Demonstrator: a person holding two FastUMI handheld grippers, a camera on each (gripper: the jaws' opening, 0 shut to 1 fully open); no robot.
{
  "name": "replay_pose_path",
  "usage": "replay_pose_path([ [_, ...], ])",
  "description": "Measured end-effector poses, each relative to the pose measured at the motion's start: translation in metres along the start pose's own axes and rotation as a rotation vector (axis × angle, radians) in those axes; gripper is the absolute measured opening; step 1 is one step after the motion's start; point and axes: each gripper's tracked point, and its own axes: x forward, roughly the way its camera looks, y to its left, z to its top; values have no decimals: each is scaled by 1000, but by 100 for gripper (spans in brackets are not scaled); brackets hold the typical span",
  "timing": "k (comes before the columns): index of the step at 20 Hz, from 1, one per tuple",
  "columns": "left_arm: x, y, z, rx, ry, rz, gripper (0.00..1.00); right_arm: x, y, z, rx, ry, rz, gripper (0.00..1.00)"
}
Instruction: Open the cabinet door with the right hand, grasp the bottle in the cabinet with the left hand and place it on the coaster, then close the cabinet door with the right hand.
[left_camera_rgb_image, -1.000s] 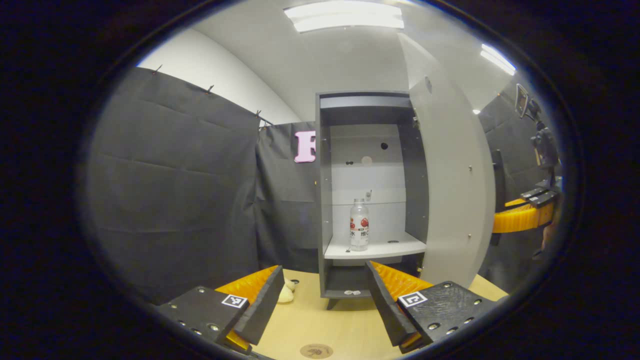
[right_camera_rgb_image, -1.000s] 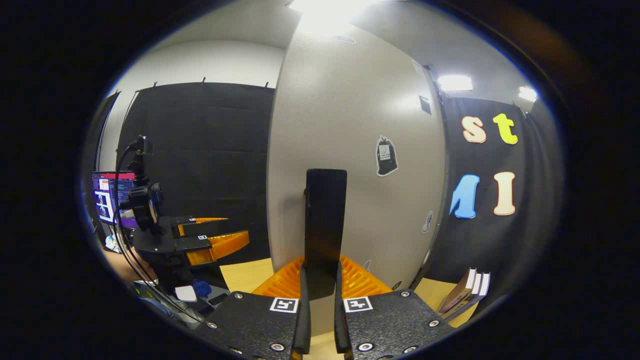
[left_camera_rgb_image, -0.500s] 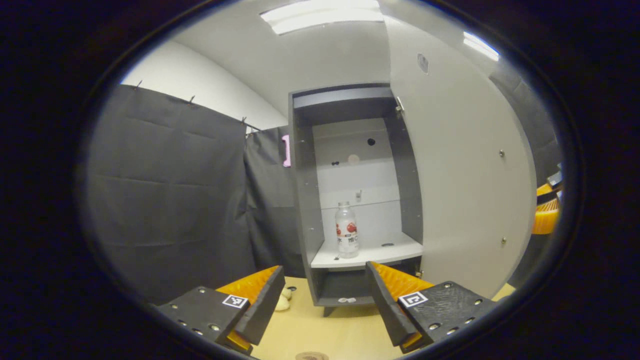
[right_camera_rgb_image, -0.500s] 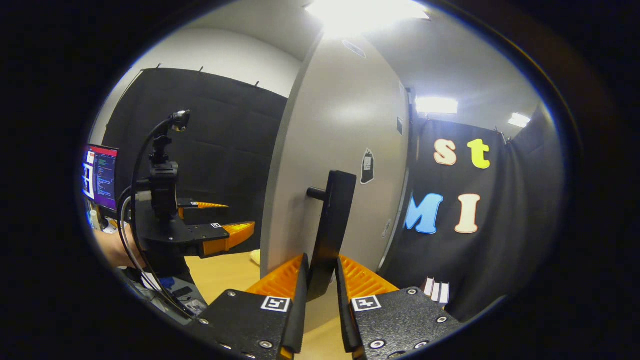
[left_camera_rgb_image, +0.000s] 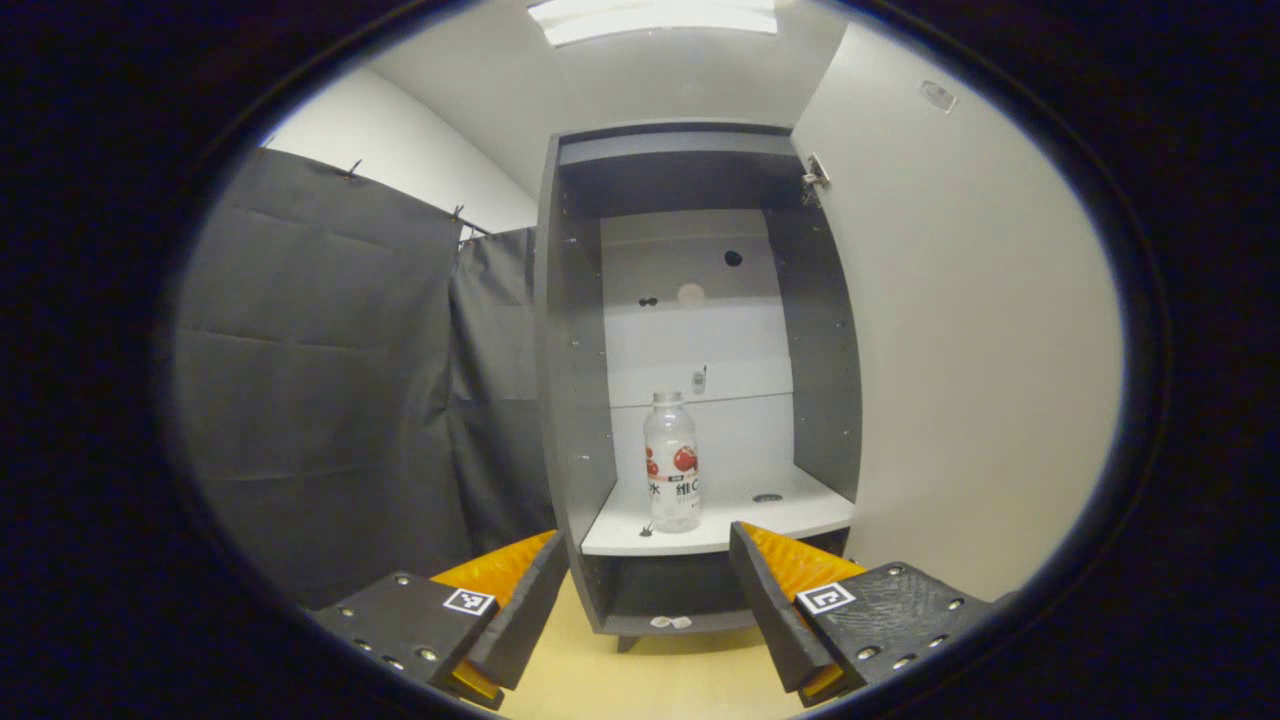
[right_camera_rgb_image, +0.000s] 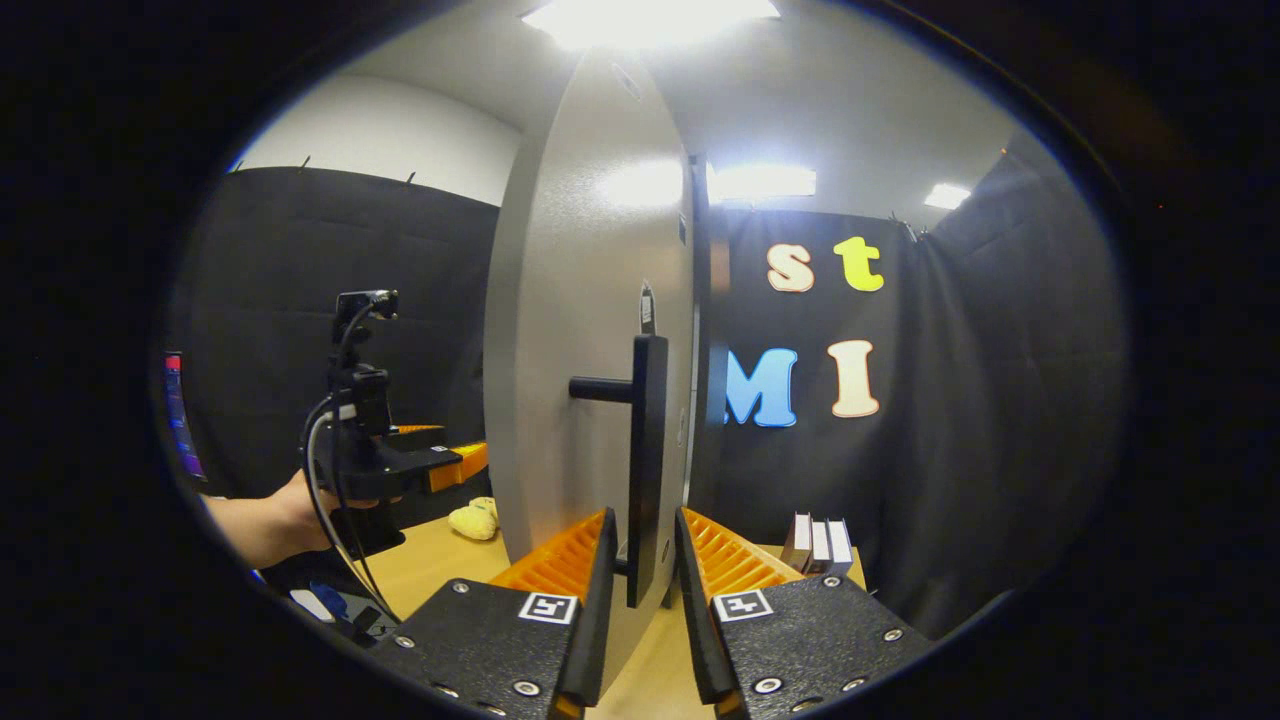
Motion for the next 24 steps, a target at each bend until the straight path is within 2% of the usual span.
replay_pose_path([
  [1,18,1,1,6,-8,-6,98,-5,-4,-2,4,0,-30,40],
  [2,40,0,0,14,-13,-22,93,-14,-18,1,-25,-13,-99,52],
  [3,61,1,-6,30,-2,-25,98,-18,-37,7,-74,-33,-170,63],
  [4,81,5,-10,49,3,-18,98,-27,-40,16,-104,-59,-181,87],
  [5,99,3,-11,55,-3,-36,93,-29,-34,16,-122,-87,-191,95],
  [6,116,-3,-10,50,-17,-70,98,-33,-27,17,-138,-110,-198,96],
  [7,130,-10,-7,49,-30,-96,98,-34,-25,16,-154,-127,-208,96],
  [8,143,-13,-6,56,-36,-108,93,-38,-22,15,-171,-140,-224,96],
  [9,153,-17,-9,52,-38,-127,98,-43,-26,11,-192,-145,-260,96],
  [11,171,-26,-13,35,-39,-155,98,-56,-33,-6,-232,-128,-322,95],
  [12,181,-27,-15,34,-39,-162,93,-63,-35,-20,-241,-101,-348,95],
  [13,188,-28,-19,39,-36,-168,98,-66,-40,-35,-247,-63,-378,96],
  [14,197,-27,-21,45,-39,-169,93,-71,-45,-50,-248,-21,-413,95],
  [18,222,-36,-37,15,-26,-229,93,-79,-68,-93,-193,112,-551,96],
  [19,228,-34,-40,6,-27,-219,93,-80,-73,-99,-173,136,-583,96],
  [20,232,-32,-44,-4,-21,-214,97,-82,-77,-102,-153,151,-609,95],
  [21,232,-33,-48,-21,-12,-225,93,-81,-82,-104,-138,157,-629,95],
  [22,233,-39,-50,-47,-7,-257,98,-81,-84,-104,-130,160,-642,95],
  [23,231,-42,-51,-60,0,-274,98,-82,-87,-105,-137,167,-651,96],
  [24,234,-40,-54,-59,-2,-265,72,-81,-88,-107,-150,174,-655,96],
])
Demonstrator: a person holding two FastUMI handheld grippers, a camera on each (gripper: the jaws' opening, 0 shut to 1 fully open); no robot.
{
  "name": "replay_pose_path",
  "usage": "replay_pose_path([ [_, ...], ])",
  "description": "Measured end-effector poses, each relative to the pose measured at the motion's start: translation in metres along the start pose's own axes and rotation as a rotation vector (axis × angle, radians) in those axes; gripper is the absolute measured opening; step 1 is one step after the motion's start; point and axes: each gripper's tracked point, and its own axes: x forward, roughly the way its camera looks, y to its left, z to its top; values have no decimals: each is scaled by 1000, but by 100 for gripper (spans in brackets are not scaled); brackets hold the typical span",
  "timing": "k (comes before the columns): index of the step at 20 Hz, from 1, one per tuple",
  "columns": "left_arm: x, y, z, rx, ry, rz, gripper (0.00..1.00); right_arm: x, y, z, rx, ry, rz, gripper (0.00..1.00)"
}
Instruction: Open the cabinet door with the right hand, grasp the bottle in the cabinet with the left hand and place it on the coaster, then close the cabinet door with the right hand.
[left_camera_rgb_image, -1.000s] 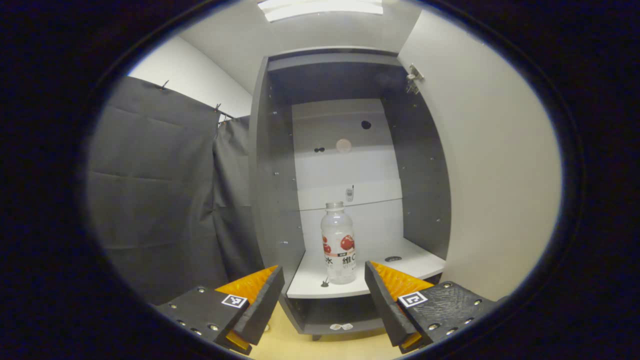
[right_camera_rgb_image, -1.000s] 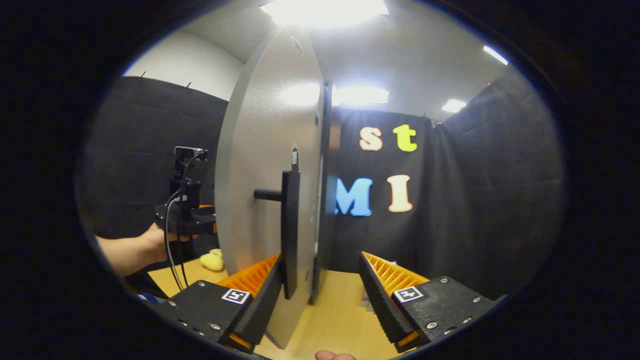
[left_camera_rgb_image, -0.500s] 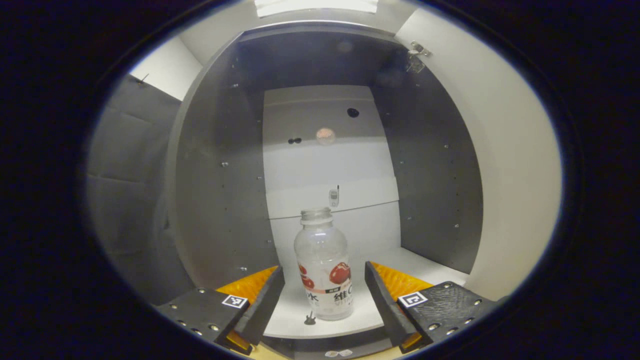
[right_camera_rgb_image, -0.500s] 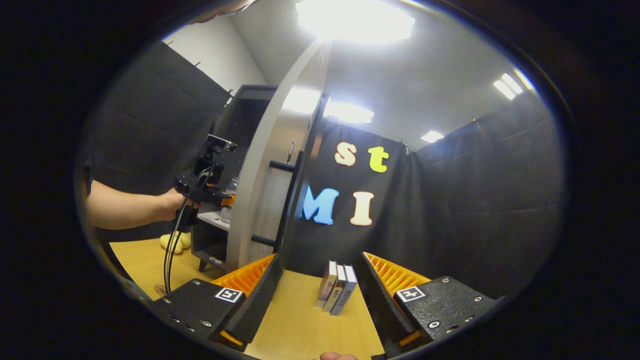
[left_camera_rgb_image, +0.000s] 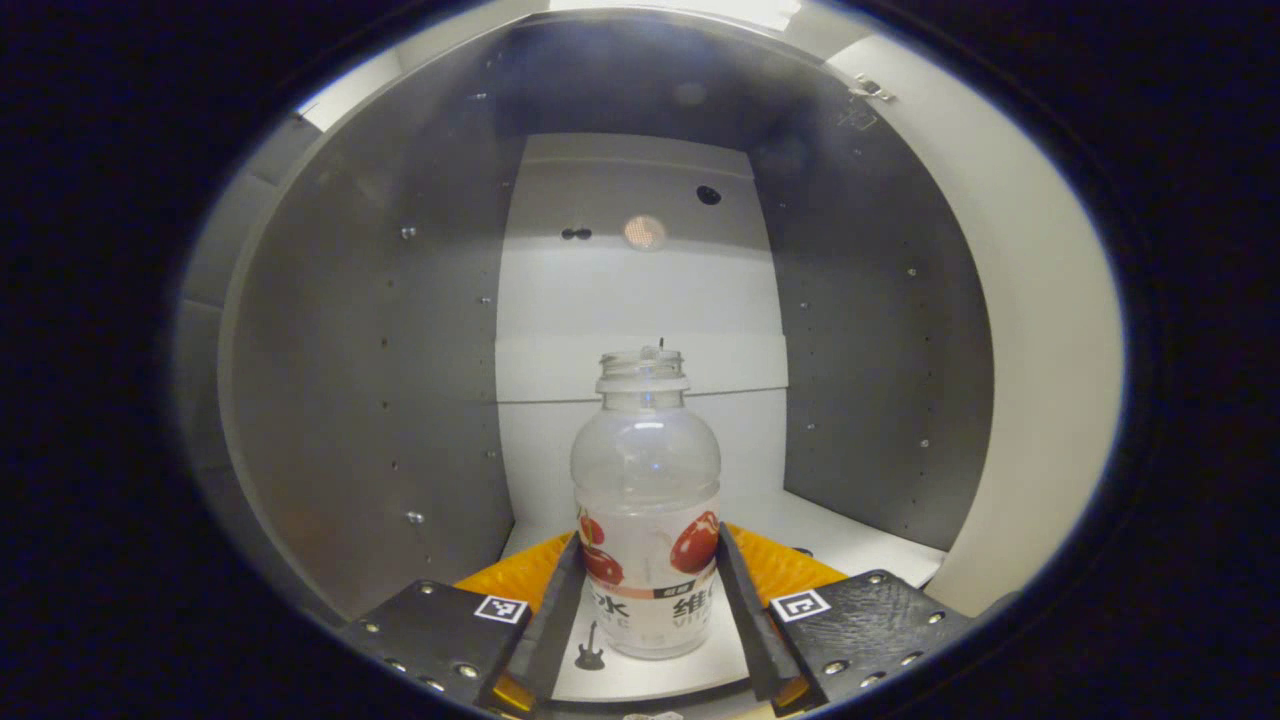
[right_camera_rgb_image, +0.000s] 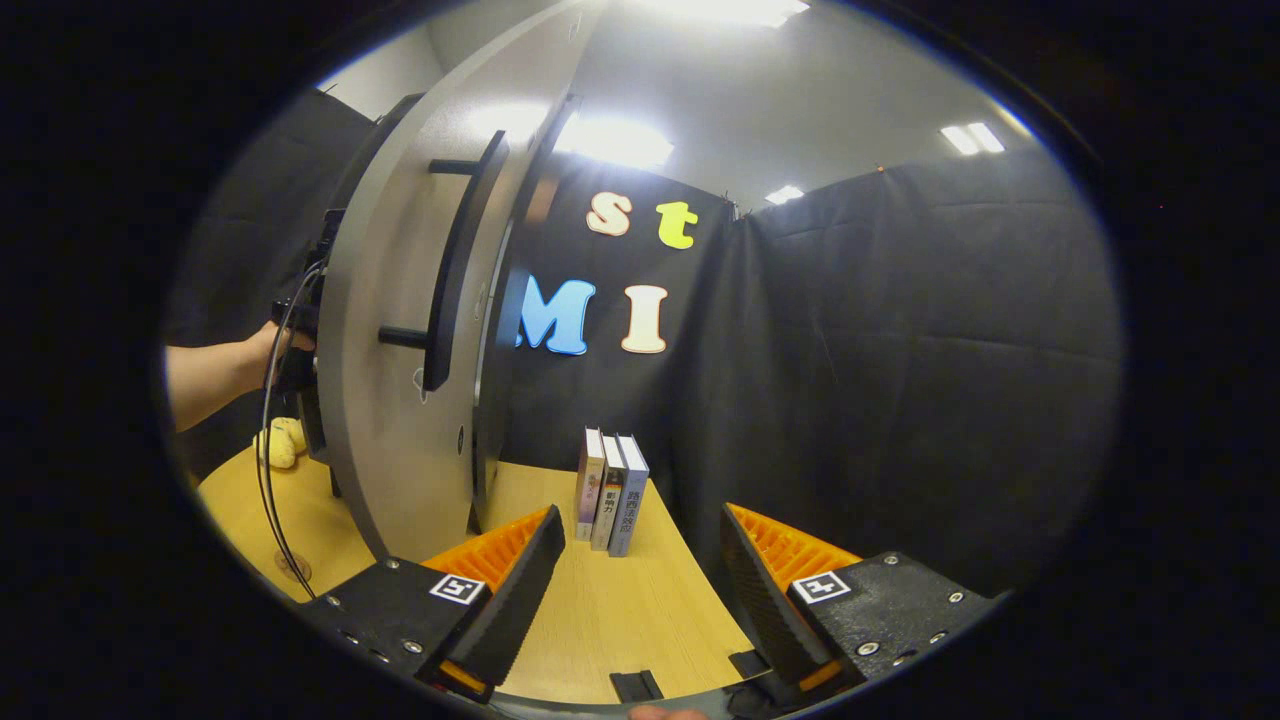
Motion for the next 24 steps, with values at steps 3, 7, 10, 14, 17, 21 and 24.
replay_pose_path([
  [3,-3,-3,2,19,5,-9,65,1,-2,1,-11,-6,6,95],
  [7,-31,-6,23,44,-21,33,68,11,-2,-9,0,-9,48,95],
  [10,-92,-12,46,39,-71,69,67,22,3,-18,29,10,126,96],
  [14,-187,-19,65,71,-124,163,67,61,11,-22,62,24,236,96],
  [17,-261,-19,47,100,-110,259,69,87,18,-37,81,55,314,95],
  [21,-332,-34,-4,126,-76,349,74,99,34,-53,32,54,402,96],
  [24,-371,-51,-58,129,-68,390,74,99,42,-71,-19,54,433,96],
])
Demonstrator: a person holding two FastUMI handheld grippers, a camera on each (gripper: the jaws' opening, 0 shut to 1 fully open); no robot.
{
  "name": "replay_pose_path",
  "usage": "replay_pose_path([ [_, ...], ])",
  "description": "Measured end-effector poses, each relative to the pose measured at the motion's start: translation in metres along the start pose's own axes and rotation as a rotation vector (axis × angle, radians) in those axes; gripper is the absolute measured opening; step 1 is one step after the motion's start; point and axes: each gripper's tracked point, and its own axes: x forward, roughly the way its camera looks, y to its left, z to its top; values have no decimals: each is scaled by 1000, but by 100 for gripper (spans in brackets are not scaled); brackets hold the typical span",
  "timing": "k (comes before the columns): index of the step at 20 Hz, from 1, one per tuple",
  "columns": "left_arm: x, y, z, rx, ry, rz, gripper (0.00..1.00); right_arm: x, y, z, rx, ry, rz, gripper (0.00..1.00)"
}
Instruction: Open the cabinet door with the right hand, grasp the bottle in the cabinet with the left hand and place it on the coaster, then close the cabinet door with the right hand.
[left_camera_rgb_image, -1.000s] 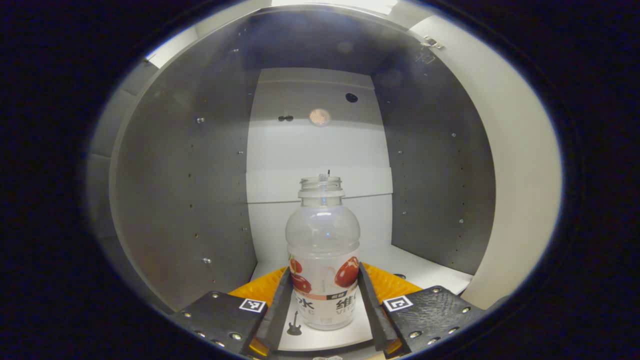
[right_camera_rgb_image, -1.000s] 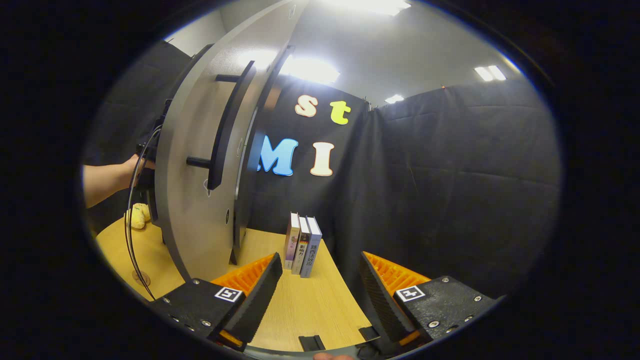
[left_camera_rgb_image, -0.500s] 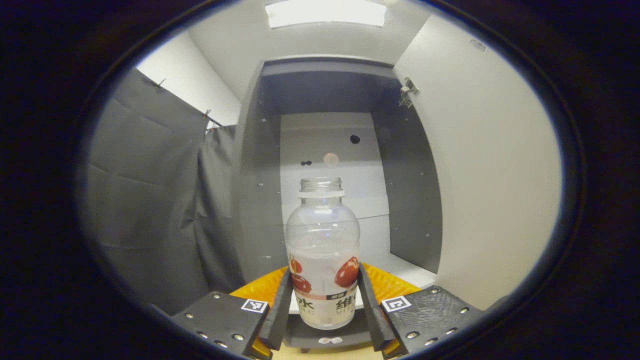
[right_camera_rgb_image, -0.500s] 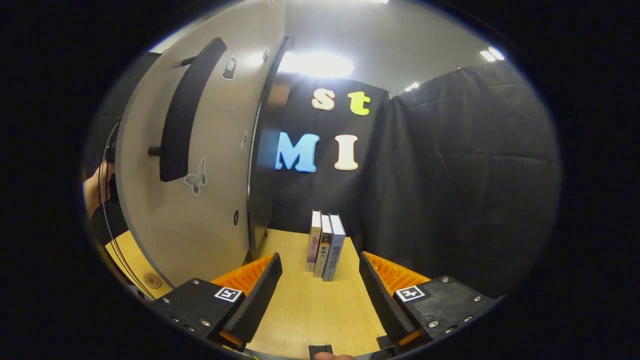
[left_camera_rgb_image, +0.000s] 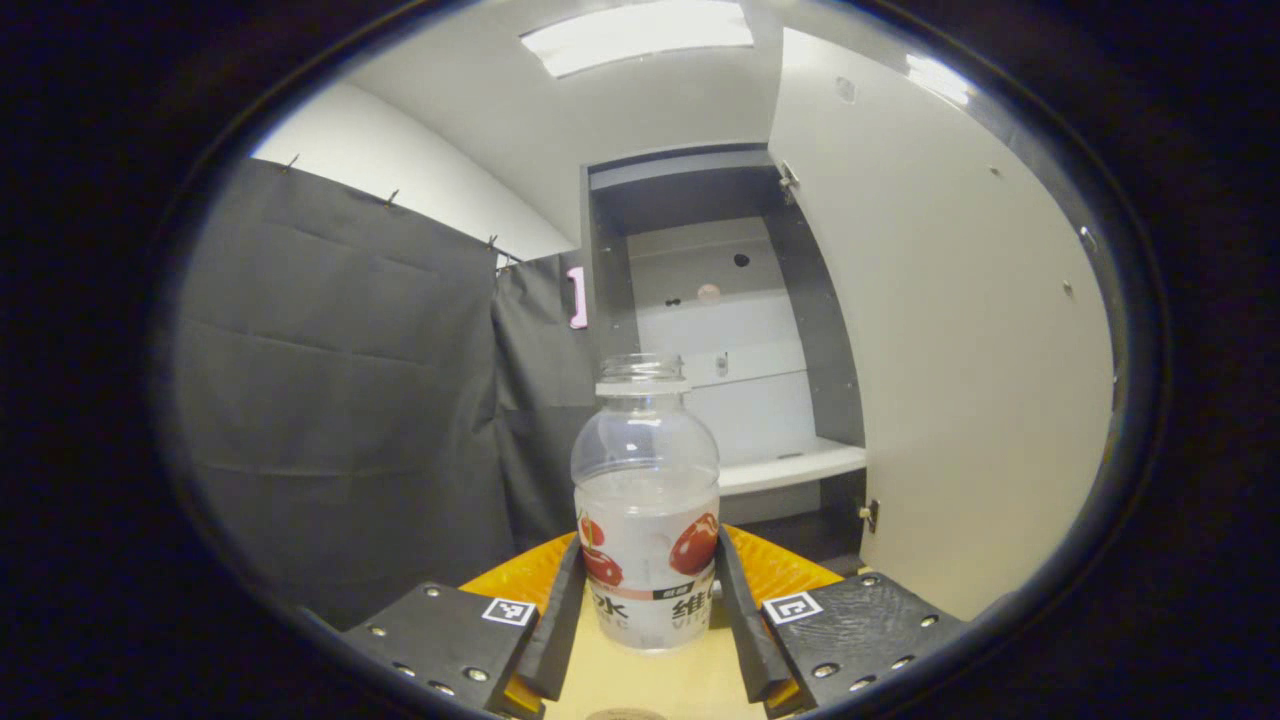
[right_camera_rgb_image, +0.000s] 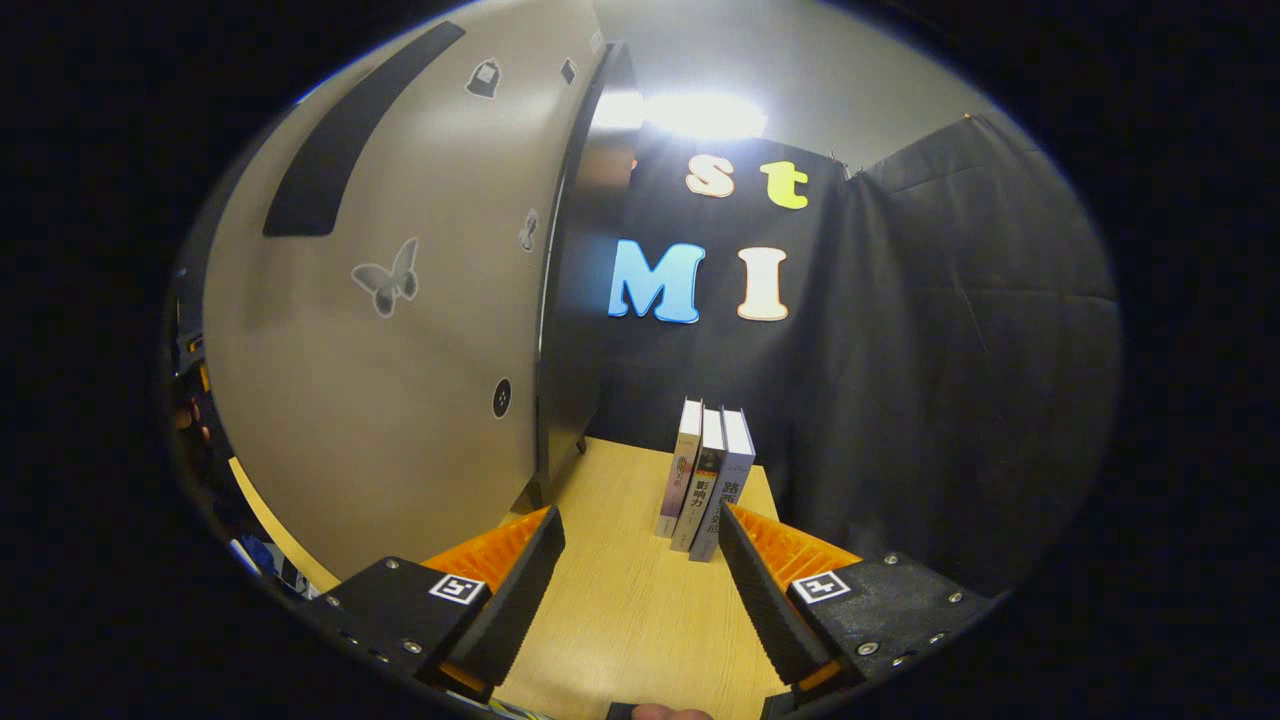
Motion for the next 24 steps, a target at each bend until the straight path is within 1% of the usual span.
replay_pose_path([
  [2,-17,-5,-45,18,19,47,74,-1,3,-20,-36,39,4,95],
  [4,-23,-4,-89,54,35,101,74,5,5,-47,-87,98,6,95],
  [5,-27,0,-107,75,31,129,60,5,5,-56,-112,121,5,95],
  [7,-29,11,-135,99,16,160,65,4,4,-73,-145,147,-10,96],
  [8,-28,19,-151,92,19,176,68,7,6,-84,-161,169,-12,96],
  [11,-39,51,-206,28,48,243,67,5,17,-110,-204,222,-7,96],
  [12,-41,57,-219,6,60,252,67,4,23,-117,-217,238,3,95],
  [14,-43,61,-232,-23,73,266,68,3,37,-125,-233,254,24,95],
  [15,-45,62,-237,-15,75,266,68,3,43,-127,-233,258,35,96],
  [16,-45,58,-237,-3,67,249,68,3,50,-128,-233,258,46,96],
  [18,-44,46,-237,-16,43,203,69,7,58,-125,-240,251,58,96],
  [22,-45,50,-249,-15,69,218,69,13,68,-130,-227,272,74,96],
  [23,-44,48,-253,-21,75,210,75,14,67,-133,-229,280,71,96],
  [24,-40,48,-250,-25,47,206,77,14,68,-137,-226,290,76,96],
])
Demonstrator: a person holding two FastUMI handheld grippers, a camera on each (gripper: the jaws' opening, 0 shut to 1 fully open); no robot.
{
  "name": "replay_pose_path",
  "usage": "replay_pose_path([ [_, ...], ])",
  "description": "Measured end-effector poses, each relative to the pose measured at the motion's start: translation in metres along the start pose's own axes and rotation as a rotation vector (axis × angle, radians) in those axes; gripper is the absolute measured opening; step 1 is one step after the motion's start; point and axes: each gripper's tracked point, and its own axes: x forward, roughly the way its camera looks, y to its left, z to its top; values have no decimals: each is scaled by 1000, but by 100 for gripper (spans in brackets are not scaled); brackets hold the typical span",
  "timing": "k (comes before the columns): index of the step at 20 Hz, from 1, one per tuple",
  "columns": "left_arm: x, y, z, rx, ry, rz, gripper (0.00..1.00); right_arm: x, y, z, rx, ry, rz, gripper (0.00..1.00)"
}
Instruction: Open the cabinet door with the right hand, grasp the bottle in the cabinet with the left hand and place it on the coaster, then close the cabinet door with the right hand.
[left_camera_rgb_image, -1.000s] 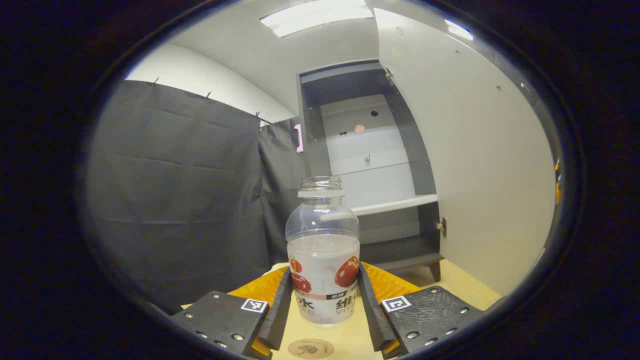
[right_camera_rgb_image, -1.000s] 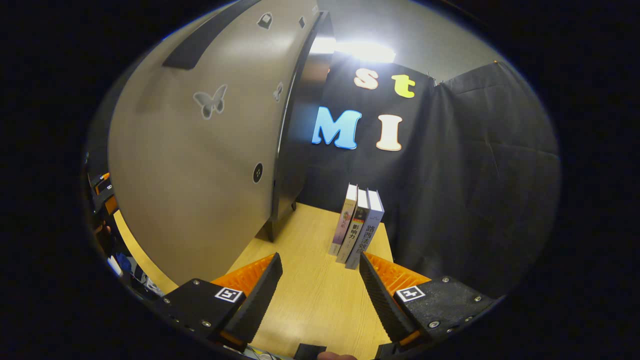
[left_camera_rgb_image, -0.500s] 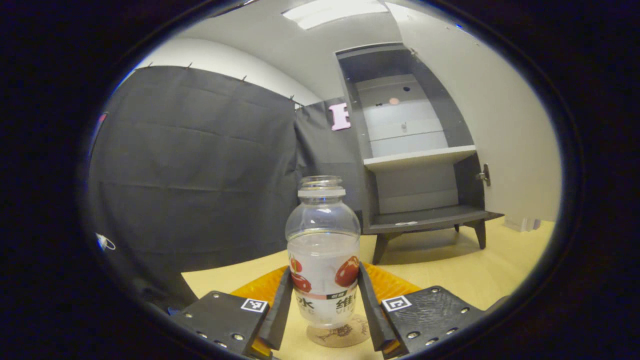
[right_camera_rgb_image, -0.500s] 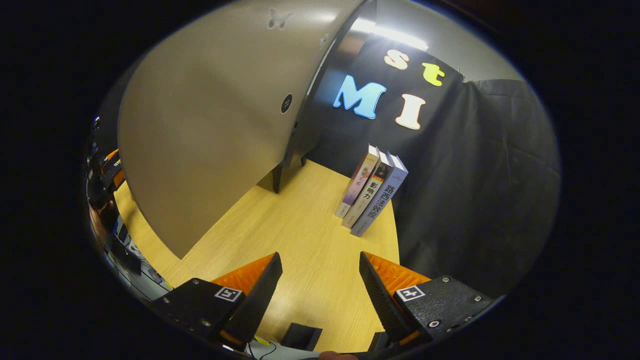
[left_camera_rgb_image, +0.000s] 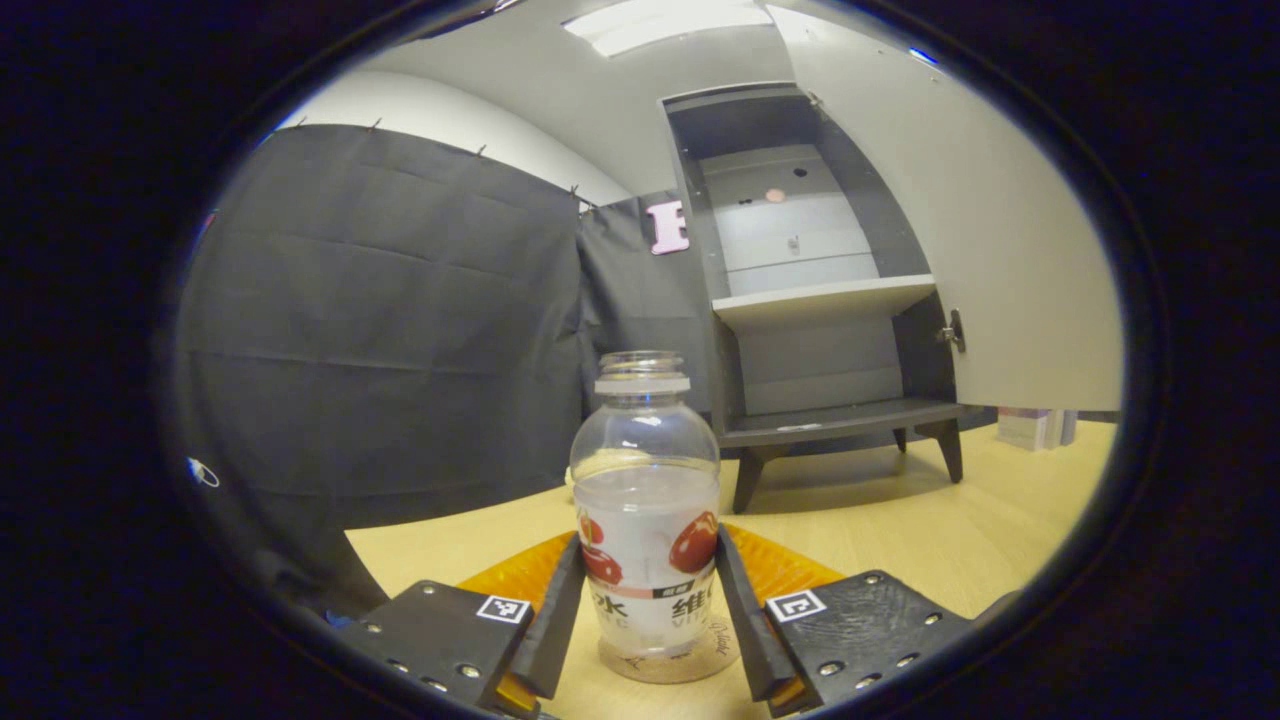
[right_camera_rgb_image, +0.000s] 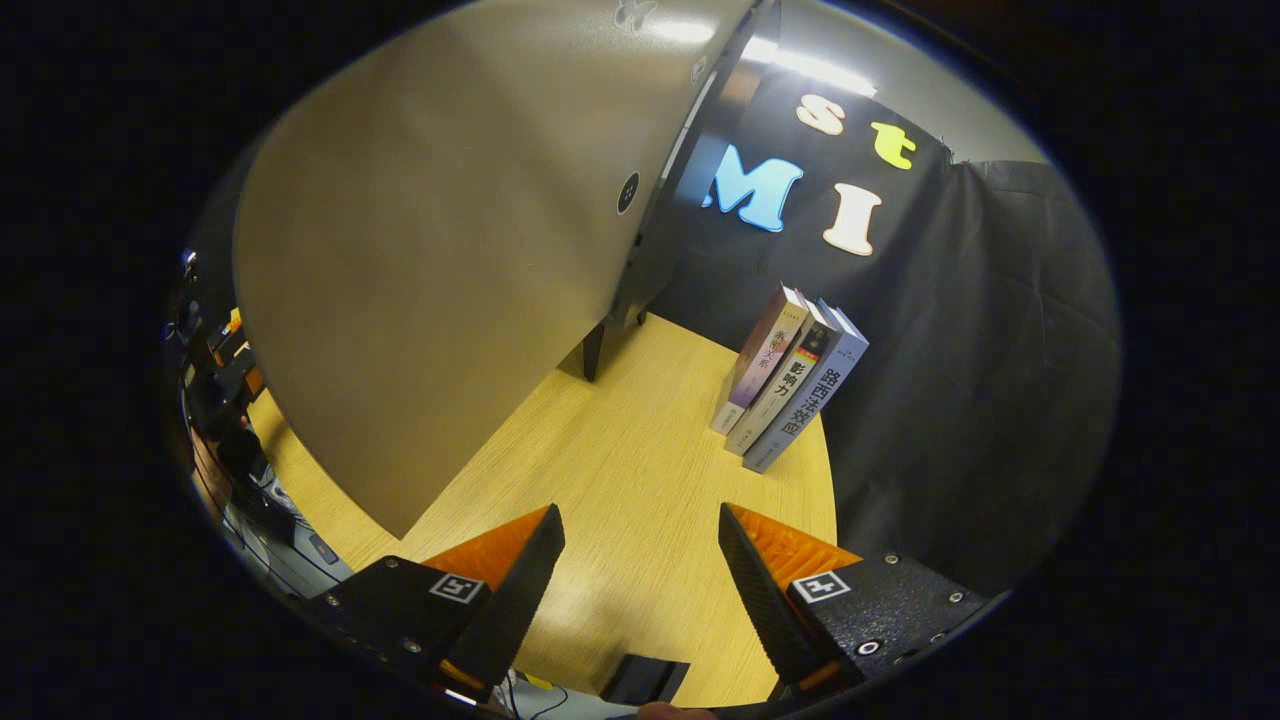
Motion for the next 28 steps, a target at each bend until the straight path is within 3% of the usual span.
replay_pose_path([
  [2,-3,-4,1,4,-2,-22,71,3,2,-6,-5,16,10,96],
  [3,-3,-7,-3,5,3,-29,74,3,3,-7,-6,19,16,96],
  [4,-4,-9,-5,10,11,-31,88,4,4,-8,-6,19,18,96],
  [15,-5,-9,12,23,-8,-25,89,7,-5,-27,30,52,30,96],
  [21,-11,-7,51,38,-75,-40,89,4,-5,-27,42,40,39,96],
  [23,-13,-7,46,22,-41,-45,88,3,-5,-26,61,35,39,96],
  [25,-17,-2,58,29,-38,-32,94,-2,-6,-22,82,26,37,96],
  [26,-22,0,68,33,-37,-31,89,-4,-6,-18,92,11,37,96],
  [28,-31,7,94,43,-35,-40,89,-13,-8,-8,107,-29,35,96],
])
